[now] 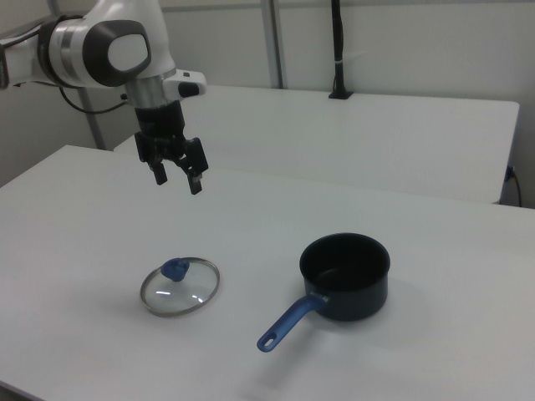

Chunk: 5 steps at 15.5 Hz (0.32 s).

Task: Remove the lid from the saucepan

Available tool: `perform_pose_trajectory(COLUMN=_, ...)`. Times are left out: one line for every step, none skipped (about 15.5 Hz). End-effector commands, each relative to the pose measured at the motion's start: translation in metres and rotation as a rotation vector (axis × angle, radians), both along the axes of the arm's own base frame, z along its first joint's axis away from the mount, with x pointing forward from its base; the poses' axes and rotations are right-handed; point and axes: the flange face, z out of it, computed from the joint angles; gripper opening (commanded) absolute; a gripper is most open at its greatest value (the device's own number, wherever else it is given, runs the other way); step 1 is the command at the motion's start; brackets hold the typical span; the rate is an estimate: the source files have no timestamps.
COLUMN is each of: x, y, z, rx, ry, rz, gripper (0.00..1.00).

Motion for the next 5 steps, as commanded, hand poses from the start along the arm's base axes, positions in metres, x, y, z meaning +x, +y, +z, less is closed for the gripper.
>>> perform_pose_trajectory(x=-0.003, y=0.001, z=0.009, rx=-0.01, ry=0.012, rz=-0.008, gripper=1.0)
perform_pose_trajectory(x=-0.002, y=0.002, z=0.021, rx=-0.007, ry=-0.011, rz=-0.012, gripper=1.0)
perform_pose_trajectory(x=-0.004, y=0.004, z=0.024, rx=-0.002, ry=0.005, rz=-0.011, gripper=1.0)
perform_pose_trajectory(x=-0.006, y=0.004, z=0.026, rx=-0.001, ry=0.017, rz=-0.012, gripper=1.0)
perform_pose_trajectory(x=-0.006, y=0.003, z=0.026, rx=-0.001, ry=0.017, rz=-0.014, gripper=1.0)
